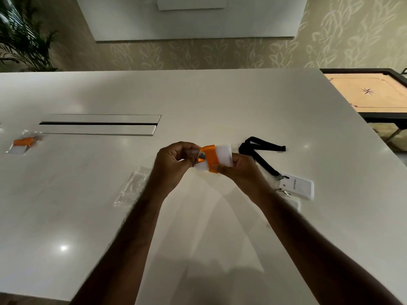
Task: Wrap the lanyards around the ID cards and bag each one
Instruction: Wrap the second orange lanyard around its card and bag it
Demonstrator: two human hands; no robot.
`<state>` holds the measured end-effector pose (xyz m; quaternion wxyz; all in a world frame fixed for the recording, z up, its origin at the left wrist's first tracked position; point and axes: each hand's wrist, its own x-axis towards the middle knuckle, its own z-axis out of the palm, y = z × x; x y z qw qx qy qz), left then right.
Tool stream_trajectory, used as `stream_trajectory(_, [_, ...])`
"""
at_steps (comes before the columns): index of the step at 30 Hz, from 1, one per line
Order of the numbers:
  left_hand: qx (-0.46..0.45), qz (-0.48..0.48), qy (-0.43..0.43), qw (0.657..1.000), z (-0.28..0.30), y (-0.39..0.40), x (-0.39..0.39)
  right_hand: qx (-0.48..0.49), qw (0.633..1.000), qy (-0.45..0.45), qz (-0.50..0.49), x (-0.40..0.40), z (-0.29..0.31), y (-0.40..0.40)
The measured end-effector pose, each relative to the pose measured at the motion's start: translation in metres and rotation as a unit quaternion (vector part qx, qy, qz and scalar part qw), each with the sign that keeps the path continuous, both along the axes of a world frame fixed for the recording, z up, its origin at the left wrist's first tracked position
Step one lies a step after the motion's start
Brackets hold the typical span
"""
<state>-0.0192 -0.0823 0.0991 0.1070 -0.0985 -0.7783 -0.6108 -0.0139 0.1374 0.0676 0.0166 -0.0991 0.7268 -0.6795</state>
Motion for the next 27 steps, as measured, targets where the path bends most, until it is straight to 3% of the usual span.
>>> stream_trajectory(4, [0.006,0.006,0.008,1.0,0.002,0.001,0.003,-0.013,1.0,-0.003,0.001,0.001,0.001,-0.004])
stream_trajectory(12, [-0.026,0.032,0.049,0.998,0.002,-0.002,0.006,-0.175,0.974,-0.142,0.036,0.007,-0.002,-0.013])
stream_trajectory(16, [0.01,0.052,0.024,0.998,0.0,-0.005,0.005,-0.239,0.957,-0.148,0.077,0.011,-0.004,-0.014])
stream_trajectory(27, [0.141,0.045,-0.058,0.987,-0.003,0.005,0.015,-0.195,0.978,-0.074,-0.015,0.012,-0.008,-0.027])
